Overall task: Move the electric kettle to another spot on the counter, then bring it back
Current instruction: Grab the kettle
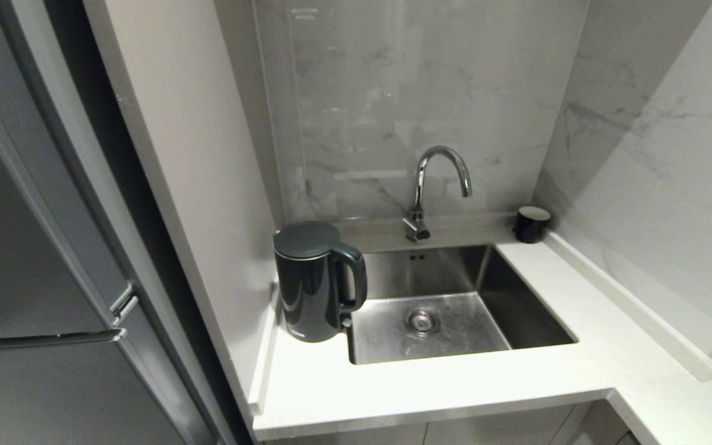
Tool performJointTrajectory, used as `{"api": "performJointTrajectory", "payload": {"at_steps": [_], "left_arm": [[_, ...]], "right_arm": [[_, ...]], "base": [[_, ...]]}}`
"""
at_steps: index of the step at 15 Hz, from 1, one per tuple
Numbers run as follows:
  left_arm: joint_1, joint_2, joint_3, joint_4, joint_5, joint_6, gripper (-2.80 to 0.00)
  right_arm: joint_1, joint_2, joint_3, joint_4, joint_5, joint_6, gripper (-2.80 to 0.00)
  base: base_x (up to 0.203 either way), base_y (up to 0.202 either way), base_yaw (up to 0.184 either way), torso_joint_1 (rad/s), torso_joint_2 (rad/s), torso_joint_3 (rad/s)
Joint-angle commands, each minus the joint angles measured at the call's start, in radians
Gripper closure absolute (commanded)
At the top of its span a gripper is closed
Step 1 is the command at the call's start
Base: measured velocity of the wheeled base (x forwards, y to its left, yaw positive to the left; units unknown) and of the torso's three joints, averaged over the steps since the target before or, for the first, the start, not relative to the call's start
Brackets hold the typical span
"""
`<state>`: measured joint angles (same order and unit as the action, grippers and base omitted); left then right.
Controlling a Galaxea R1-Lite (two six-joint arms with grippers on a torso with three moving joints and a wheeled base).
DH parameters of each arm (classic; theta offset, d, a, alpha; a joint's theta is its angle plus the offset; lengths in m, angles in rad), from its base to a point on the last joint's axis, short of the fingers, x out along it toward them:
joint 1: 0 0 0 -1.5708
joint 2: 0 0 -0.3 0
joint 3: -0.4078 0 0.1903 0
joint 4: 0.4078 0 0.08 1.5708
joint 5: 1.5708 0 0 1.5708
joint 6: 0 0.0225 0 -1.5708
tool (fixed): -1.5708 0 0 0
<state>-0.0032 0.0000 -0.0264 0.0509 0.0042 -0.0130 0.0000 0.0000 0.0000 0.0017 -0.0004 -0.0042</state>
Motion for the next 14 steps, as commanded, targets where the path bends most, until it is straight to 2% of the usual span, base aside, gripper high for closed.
{"api": "performJointTrajectory", "payload": {"at_steps": [1,6,14], "left_arm": [[0.0,0.002,0.0,0.0,0.0,-0.001,0.0],[0.0,0.002,-0.001,0.0,0.0,-0.001,0.0],[0.0,0.002,-0.001,0.0,0.0,-0.001,0.0]], "right_arm": [[0.0,0.0,0.0,0.0,0.0,0.0,0.0],[0.0,0.0,0.0,0.0,0.0,0.0,0.0],[0.0,0.0,0.0,0.0,0.0,0.0,0.0]], "base": [[0.0,0.0,0.0,0.152,-0.36,-0.2],[0.0,0.0,0.0,0.12,-0.27,-0.154],[0.0,0.0,0.0,0.0,0.0,0.0]]}}
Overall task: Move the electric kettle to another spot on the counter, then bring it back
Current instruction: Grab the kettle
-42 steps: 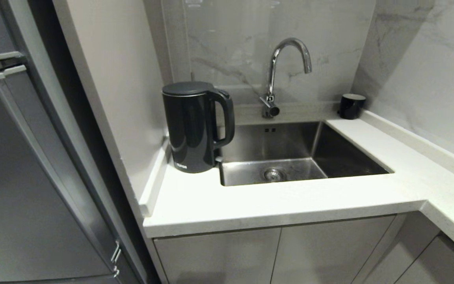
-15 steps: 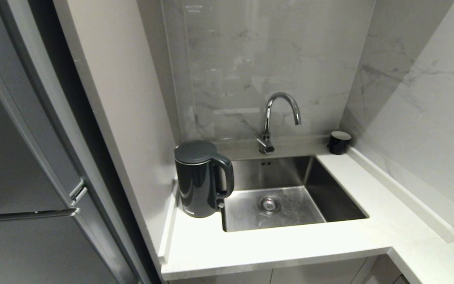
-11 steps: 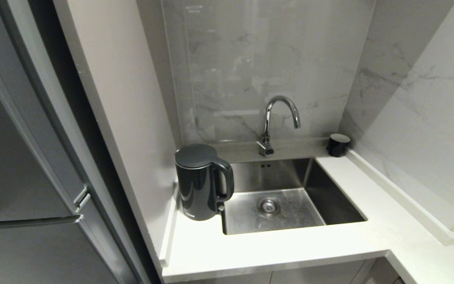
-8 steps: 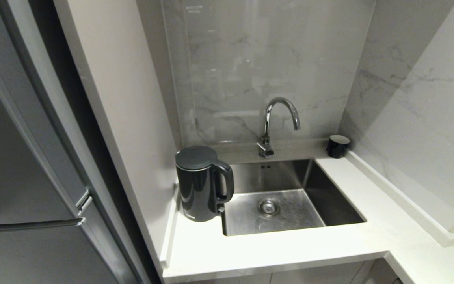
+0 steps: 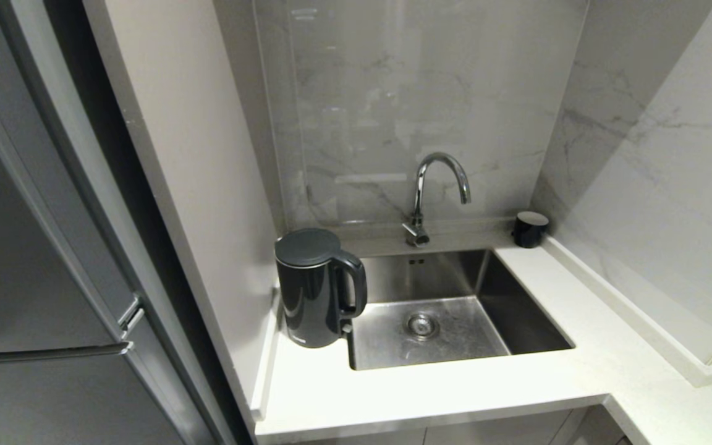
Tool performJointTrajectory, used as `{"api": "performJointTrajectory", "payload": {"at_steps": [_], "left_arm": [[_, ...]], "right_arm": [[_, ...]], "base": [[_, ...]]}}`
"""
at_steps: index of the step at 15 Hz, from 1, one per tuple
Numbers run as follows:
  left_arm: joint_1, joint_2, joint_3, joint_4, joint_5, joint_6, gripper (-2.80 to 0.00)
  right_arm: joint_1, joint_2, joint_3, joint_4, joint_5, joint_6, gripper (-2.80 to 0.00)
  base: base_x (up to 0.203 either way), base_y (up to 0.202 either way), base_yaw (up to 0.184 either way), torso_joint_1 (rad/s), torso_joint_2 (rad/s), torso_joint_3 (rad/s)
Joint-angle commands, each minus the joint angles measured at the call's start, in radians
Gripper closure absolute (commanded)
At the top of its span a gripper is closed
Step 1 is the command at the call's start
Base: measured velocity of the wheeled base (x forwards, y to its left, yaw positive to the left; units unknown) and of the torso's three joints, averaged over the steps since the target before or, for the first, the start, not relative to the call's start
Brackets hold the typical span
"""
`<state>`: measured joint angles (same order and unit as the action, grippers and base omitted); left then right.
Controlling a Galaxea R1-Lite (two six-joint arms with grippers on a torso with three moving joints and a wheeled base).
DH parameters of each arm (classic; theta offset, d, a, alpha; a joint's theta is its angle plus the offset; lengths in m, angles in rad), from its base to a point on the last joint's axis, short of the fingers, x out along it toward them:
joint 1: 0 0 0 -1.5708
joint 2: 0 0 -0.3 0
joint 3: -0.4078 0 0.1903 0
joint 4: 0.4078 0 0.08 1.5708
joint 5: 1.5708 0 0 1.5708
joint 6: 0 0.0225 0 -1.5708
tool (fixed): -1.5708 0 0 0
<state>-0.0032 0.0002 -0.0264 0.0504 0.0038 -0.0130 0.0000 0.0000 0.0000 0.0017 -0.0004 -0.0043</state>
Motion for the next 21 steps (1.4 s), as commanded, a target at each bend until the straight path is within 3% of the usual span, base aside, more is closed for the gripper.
{"api": "performJointTrajectory", "payload": {"at_steps": [1,4,21], "left_arm": [[0.0,0.001,0.0,0.0,0.001,-0.001,0.0],[0.0,0.001,0.0,0.0,0.001,-0.001,0.0],[0.0,0.0,0.0,-0.001,0.002,-0.001,0.0]], "right_arm": [[0.0,0.0,0.0,0.0,0.0,0.0,0.0],[0.0,0.0,0.0,0.0,0.0,0.0,0.0],[0.0,0.0,0.0,-0.002,0.0,0.001,0.0]], "base": [[0.0,0.0,0.0,0.0,0.0,0.0],[-0.003,0.003,-0.059,0.002,0.01,0.0],[0.002,0.008,-0.171,0.0,0.0,0.004]]}}
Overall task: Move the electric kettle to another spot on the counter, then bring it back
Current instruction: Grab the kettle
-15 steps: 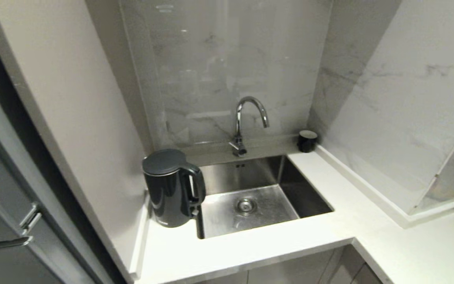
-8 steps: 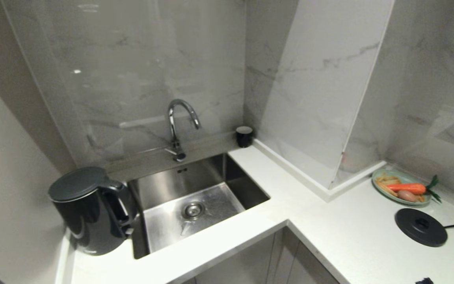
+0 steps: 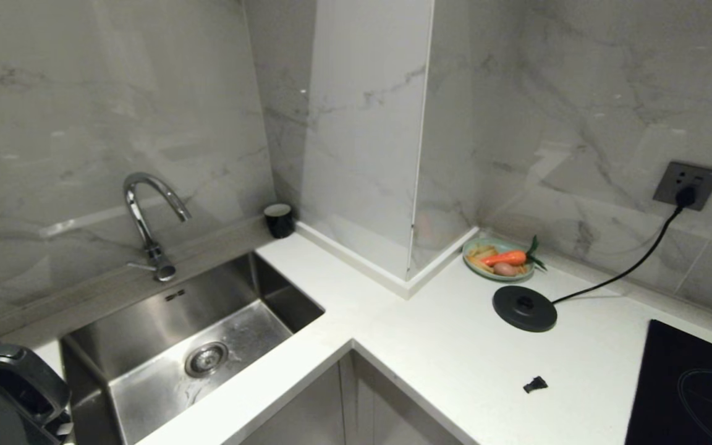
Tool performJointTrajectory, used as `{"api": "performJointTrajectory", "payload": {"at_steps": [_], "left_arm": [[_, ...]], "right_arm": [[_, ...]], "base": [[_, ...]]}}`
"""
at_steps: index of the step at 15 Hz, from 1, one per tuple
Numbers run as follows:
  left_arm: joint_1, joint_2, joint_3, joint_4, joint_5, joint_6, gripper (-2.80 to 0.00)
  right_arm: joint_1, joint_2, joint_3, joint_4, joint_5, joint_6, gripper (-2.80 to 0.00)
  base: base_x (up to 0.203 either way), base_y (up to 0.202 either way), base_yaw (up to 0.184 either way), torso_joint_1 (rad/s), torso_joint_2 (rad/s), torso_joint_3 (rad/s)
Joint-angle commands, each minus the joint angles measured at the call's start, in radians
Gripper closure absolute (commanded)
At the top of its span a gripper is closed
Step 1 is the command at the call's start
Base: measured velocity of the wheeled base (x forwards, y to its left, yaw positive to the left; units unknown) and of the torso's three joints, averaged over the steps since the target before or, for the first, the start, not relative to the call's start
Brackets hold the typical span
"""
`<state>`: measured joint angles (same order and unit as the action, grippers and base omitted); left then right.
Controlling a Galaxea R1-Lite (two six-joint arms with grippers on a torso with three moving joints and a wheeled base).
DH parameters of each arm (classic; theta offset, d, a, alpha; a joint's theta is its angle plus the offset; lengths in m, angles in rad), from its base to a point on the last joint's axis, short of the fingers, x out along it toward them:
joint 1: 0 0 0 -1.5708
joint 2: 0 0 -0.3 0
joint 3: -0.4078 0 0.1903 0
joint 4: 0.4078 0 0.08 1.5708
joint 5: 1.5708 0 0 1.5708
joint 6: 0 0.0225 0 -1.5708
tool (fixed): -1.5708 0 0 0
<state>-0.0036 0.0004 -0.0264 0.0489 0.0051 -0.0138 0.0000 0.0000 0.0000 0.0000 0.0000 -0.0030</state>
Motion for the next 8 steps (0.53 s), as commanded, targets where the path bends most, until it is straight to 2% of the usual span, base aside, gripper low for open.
{"api": "performJointTrajectory", "payload": {"at_steps": [1,8], "left_arm": [[0.002,0.0,0.0,0.0,0.001,0.0,0.0],[0.001,0.0,-0.001,0.003,0.0,0.0,0.0]], "right_arm": [[0.0,0.0,0.0,0.0,0.0,0.0,0.0],[0.0,0.0,0.0,0.0,0.0,-0.001,0.0]], "base": [[-0.002,0.01,-0.053,-0.002,0.0,0.002],[0.0,0.0,0.0,0.0,0.0,0.0]]}}
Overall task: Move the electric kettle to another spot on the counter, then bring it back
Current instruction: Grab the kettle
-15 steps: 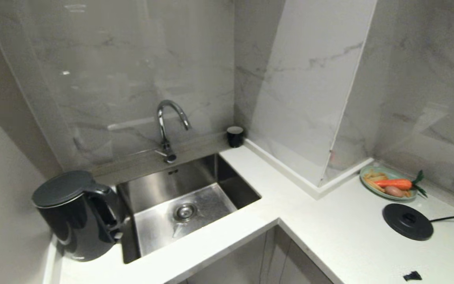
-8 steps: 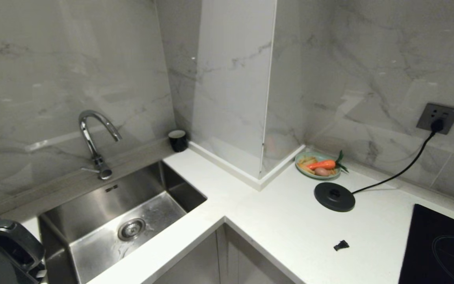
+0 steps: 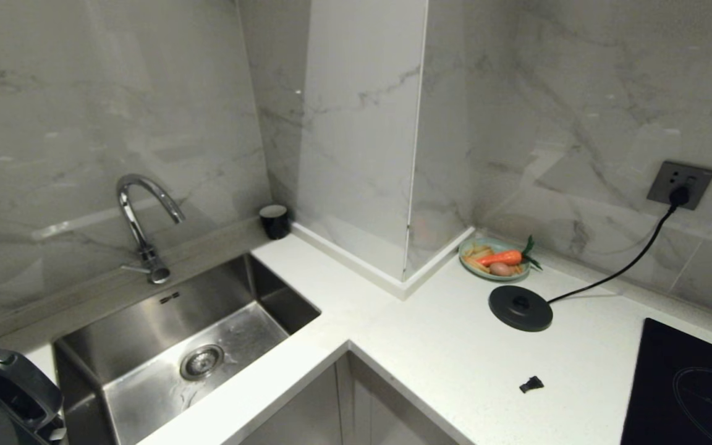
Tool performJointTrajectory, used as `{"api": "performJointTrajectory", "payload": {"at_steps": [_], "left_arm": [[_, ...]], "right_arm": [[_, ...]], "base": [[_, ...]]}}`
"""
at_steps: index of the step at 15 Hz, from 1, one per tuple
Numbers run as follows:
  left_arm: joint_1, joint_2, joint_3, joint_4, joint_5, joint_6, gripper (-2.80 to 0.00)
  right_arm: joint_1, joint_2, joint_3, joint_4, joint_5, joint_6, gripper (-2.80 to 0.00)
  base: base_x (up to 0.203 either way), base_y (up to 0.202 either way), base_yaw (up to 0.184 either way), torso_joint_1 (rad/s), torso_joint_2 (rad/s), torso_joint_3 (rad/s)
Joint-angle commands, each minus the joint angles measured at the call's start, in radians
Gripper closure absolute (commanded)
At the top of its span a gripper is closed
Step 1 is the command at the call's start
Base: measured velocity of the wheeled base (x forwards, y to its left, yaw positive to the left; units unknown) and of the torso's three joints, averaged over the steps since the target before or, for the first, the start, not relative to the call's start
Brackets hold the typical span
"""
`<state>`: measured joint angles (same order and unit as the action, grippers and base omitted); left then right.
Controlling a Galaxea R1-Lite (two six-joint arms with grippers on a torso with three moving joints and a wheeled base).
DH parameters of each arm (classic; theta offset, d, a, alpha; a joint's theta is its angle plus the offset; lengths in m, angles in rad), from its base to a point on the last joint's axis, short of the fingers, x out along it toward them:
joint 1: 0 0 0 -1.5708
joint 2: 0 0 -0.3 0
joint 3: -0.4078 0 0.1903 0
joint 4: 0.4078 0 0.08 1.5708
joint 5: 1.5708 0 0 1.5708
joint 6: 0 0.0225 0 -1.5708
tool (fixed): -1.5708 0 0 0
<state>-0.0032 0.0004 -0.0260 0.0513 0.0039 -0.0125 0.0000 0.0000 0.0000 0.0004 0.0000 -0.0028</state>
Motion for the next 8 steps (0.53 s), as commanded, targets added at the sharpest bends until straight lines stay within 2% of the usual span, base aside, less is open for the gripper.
{"api": "performJointTrajectory", "payload": {"at_steps": [1,2,4,8], "left_arm": [[0.0,0.0,-0.002,0.002,0.004,-0.001,0.0],[0.003,0.0,-0.012,0.003,0.006,0.002,0.0],[0.002,0.044,-0.11,0.02,0.005,-0.001,0.0],[-0.014,0.309,-0.263,0.088,0.008,-0.007,0.0]], "right_arm": [[0.0,0.0,0.0,0.0,0.0,0.0,0.0],[0.0,0.0,0.0,0.0,0.0,-0.002,0.0],[0.0,0.0,0.0,0.0,0.0,-0.002,0.0],[0.0,0.0,0.0,0.001,0.0,0.0,0.0]], "base": [[0.0,0.0,0.0,0.0,0.0,0.0],[0.0,0.0,0.0,0.0,0.0,0.0],[0.0,0.0,0.0,0.0,0.0,0.0],[0.0,0.0,0.0,0.0,0.0,0.0]]}}
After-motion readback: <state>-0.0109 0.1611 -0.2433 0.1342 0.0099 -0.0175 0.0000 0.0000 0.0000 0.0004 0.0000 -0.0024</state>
